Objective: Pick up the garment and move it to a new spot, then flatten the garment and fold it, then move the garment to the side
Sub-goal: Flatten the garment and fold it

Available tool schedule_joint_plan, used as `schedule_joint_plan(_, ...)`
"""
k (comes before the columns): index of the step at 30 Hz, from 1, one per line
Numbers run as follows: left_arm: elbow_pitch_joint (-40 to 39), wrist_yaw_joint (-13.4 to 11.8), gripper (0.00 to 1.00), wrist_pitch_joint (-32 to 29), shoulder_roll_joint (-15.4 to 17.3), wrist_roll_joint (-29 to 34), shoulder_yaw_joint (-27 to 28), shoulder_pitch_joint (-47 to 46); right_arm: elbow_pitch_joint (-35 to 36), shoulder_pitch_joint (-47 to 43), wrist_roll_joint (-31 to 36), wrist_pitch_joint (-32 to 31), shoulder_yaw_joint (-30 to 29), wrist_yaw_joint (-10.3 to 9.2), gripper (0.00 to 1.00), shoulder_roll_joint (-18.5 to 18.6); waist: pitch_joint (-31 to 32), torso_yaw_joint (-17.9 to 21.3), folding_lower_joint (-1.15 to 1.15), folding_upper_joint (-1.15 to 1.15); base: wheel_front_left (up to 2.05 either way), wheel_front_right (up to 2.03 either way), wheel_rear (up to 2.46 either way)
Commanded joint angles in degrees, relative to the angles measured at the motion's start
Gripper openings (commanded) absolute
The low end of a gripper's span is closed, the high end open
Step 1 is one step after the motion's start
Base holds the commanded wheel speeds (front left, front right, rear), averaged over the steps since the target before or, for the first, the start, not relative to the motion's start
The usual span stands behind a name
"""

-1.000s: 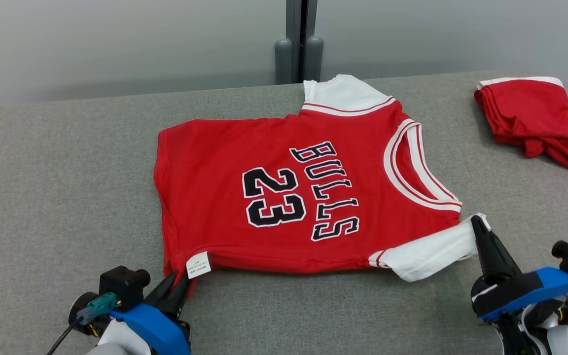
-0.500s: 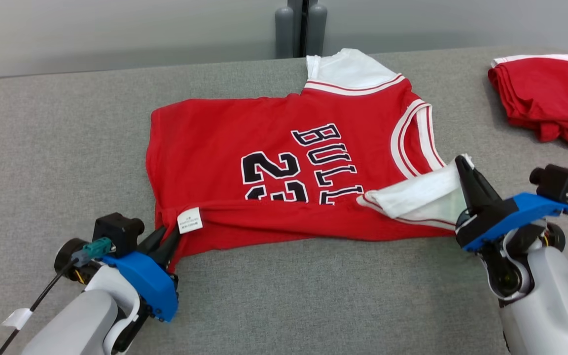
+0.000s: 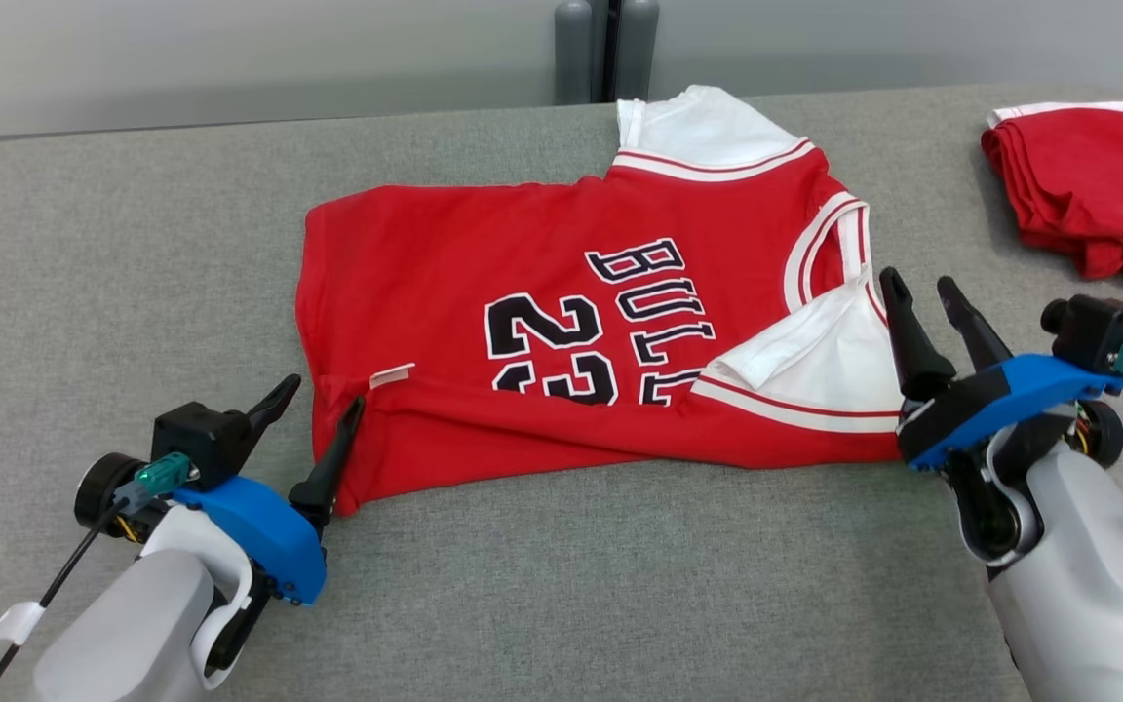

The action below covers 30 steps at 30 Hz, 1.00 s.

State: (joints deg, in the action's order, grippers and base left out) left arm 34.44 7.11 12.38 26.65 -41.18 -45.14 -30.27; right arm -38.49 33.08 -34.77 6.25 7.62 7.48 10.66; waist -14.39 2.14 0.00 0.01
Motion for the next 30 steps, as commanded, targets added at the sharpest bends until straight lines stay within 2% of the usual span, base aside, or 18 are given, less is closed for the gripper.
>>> schedule_joint_plan(1, 0.3, -0.3, 1.0, 1.2, -0.2, -0.1, 0.9, 0.6, -0.3, -1.6, 0.1, 1.8, 1.5, 0.03, 1.0, 1.4, 0.7, 0.0, 0.0, -0.01, 0.0, 0.0, 0.0)
schedule_joint_plan(8, -2.1, -3.6, 1.0, 2.6, -2.0, -0.8, 3.7, 5.8, -0.1, -7.5, 1.4, 5.6, 5.7, 0.03, 1.0, 5.3, 2.8, 0.3, 0.0, -0.01, 0.0, 0.0, 0.0)
schedule_joint_plan(14, -2.5, -6.2, 1.0, 2.8, -3.5, 0.5, 5.4, 9.8, -0.6, -11.2, 1.6, 6.4, 6.9, 0.03, 1.0, 6.4, 3.6, 0.5, 0.0, -0.01, 0.0, 0.0, 0.0)
schedule_joint_plan(19, -1.8, -6.6, 1.0, 2.8, -4.2, 1.5, 5.5, 11.2, -1.7, -11.9, 2.0, 6.6, 7.5, 0.03, 1.0, 5.9, 3.5, 0.7, 0.0, -0.01, 0.0, 0.0, 0.0)
schedule_joint_plan(30, 2.7, -5.4, 1.0, 2.9, -5.6, 2.0, 5.2, 10.5, -6.8, -8.9, 3.4, 7.1, 8.5, 0.03, 1.0, 4.6, 2.7, 1.2, 0.0, -0.01, 0.0, 0.0, 0.0)
